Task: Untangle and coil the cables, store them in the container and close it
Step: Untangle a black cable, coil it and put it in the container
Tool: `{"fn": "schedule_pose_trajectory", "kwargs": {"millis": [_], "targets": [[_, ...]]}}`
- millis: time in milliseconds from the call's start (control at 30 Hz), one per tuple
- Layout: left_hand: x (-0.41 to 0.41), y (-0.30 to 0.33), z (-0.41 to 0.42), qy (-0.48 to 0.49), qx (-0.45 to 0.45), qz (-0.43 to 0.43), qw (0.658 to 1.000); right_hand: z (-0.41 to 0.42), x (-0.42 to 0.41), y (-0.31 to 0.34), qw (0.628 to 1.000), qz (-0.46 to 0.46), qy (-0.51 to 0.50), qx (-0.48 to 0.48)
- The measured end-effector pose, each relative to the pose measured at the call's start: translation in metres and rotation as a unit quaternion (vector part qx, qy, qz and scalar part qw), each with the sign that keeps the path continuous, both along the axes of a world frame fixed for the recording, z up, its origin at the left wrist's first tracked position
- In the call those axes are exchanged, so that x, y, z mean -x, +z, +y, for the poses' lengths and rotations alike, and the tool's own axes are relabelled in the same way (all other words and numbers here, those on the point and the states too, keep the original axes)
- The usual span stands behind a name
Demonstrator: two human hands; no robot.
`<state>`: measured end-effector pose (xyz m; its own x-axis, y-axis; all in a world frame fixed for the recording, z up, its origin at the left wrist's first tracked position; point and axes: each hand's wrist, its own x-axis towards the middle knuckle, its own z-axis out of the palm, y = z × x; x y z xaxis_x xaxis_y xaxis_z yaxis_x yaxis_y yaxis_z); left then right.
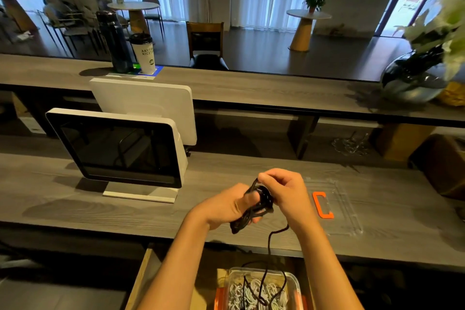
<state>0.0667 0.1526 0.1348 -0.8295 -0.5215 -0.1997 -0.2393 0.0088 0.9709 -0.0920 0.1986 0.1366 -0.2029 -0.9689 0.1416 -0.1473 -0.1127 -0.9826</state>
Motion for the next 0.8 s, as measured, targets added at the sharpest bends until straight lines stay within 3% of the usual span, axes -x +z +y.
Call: {"fn": "schedule_pose_trajectory", "kwargs": {"millis": [67, 167, 267, 400, 500, 567, 633, 800], "targets": [[0.001, 0.007, 0.003, -0.031, -0.035, 0.029, 0.998, -0.001, 0.002, -0.001, 0.999, -0.031, -0.025, -0.014], [0.0, 0.01, 0.004, 0.029, -0.081, 0.06, 0.994, -0.003, 0.007, -0.004, 0.997, -0.046, -0.047, -0.034], [0.0, 0.008, 0.001, 0.114, -0.129, 0.07, 0.983, -0.004, 0.011, -0.009, 0.995, -0.059, -0.052, -0.068], [0.001, -0.001, -0.011, 0.294, -0.116, 0.059, 0.947, -0.003, 0.014, -0.009, 0.995, -0.021, -0.028, -0.094], [0.002, -0.001, -0.01, 0.351, -0.134, 0.08, 0.923, -0.003, 0.017, -0.008, 0.993, 0.006, 0.013, -0.114], [0.001, 0.002, -0.013, 0.413, -0.186, 0.135, 0.881, -0.001, 0.021, -0.011, 0.989, 0.02, 0.046, -0.138], [-0.007, 0.005, -0.027, 0.472, -0.271, 0.24, 0.804, 0.002, 0.027, -0.015, 0.986, 0.016, 0.064, -0.155], [-0.028, 0.006, -0.036, 0.461, -0.388, 0.464, 0.649, 0.004, 0.036, -0.018, 0.984, 0.002, 0.098, -0.148]]}}
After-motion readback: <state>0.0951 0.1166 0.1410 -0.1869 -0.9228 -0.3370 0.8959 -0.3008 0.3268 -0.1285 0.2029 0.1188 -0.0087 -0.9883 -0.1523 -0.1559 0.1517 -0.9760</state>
